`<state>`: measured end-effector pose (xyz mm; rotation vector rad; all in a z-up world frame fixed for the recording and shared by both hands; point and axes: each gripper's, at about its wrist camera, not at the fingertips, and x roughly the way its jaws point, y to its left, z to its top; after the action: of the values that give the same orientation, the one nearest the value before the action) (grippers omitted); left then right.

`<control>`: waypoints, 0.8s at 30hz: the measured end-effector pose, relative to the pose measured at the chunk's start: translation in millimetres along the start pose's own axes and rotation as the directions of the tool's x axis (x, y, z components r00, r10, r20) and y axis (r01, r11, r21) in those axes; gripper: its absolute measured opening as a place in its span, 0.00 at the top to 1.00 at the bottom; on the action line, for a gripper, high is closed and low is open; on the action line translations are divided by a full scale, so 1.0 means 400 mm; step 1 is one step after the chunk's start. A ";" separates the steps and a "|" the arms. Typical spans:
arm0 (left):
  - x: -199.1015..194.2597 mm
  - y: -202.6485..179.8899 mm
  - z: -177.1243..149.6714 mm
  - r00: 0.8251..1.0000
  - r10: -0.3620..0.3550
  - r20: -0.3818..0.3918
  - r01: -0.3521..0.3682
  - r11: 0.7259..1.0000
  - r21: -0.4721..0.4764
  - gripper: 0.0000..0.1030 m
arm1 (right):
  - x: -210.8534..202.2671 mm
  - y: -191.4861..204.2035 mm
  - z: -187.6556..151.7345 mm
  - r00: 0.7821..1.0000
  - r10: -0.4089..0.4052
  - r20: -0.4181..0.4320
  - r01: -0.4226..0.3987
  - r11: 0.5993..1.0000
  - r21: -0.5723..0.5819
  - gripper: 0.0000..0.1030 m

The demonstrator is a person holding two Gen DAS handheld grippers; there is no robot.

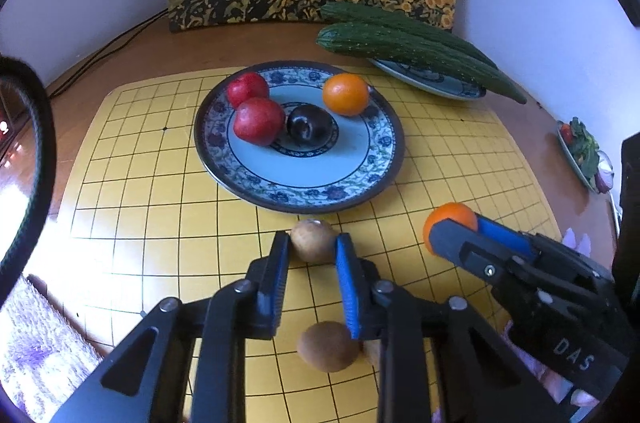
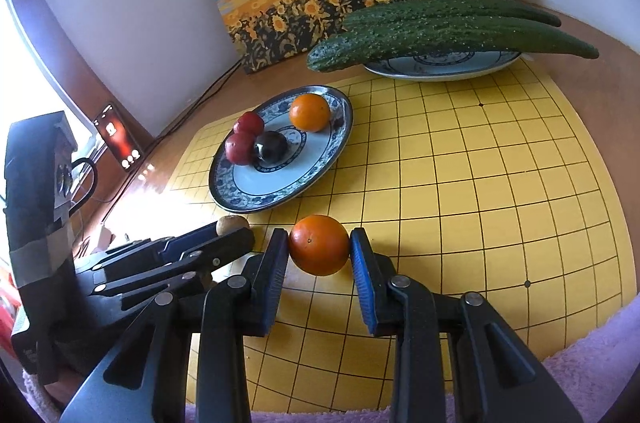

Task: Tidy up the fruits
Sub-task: 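Lift the orange with the right tool while the left tool lowers onto a brown kiwi, then carry the orange with the right tool while the left tool carries the kiwi to the plate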

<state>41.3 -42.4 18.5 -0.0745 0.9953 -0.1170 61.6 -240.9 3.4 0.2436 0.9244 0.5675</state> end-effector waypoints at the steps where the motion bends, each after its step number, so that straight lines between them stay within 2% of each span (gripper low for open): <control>1: -0.002 0.000 -0.001 1.000 -0.004 0.000 0.004 1.000 -0.001 0.76 | 0.000 0.000 0.000 1.000 -0.001 0.000 0.001 1.000 0.001 0.68; 24: -0.085 0.053 0.009 0.998 -0.009 0.067 0.012 0.999 -0.042 0.76 | -0.029 0.047 -0.010 1.000 -0.014 0.010 0.014 1.000 -0.025 0.68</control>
<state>27.5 -16.9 46.3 -0.1216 0.9303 -0.1026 46.3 -231.8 17.2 0.2174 0.9084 0.5638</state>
